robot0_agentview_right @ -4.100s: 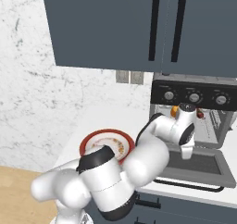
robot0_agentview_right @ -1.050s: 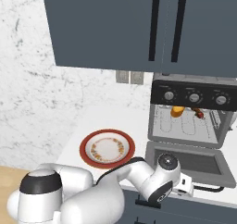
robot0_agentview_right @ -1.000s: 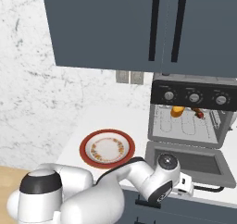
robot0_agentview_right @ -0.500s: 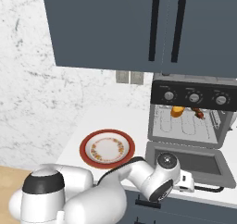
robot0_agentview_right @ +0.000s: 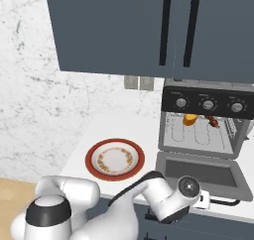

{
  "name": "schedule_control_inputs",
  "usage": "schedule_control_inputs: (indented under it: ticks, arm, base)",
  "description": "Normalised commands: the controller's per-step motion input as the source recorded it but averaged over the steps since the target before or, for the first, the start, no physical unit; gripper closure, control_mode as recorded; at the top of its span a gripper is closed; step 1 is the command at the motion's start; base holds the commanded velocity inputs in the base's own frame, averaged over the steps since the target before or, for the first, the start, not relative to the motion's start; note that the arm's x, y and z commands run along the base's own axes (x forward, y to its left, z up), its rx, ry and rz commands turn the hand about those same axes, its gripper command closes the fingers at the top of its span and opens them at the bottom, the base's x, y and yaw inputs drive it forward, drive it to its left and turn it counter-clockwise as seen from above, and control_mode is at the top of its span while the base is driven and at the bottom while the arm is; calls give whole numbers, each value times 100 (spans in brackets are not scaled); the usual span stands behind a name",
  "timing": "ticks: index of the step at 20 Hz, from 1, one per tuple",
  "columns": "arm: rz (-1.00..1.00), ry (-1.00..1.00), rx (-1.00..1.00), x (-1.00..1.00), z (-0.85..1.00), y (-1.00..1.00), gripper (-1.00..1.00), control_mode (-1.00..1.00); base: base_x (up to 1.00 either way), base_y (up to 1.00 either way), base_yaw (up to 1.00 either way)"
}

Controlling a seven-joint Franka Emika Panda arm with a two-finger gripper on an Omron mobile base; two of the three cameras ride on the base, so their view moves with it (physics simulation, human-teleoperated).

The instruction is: Pick up the kebab skewer and baguette bread, and place them inside the toaster oven. Close the toaster oven door and start by setting the timer.

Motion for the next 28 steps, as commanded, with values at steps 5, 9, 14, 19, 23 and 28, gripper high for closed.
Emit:
schedule_control_inputs:
  ticks: [5, 9, 14, 19, 23, 28]
  arm:
    - [0, -40, 0, 38, 6, 8, -100, -100]
    - [0, -24, 0, 68, 48, 0, -100, -100]
    - [0, -12, 0, 74, 72, 0, -100, -100]
    - [0, -11, 0, 84, 74, 0, -100, -100]
    - [0, -3, 0, 76, 85, 0, -100, -100]
    - [0, 1, 0, 73, 53, 0, -100, -100]
  base:
    - [0, 0, 0]
    - [0, 0, 0]
    - [0, 0, 0]
    - [0, 0, 0]
    - [0, 0, 0]
    - [0, 0, 0]
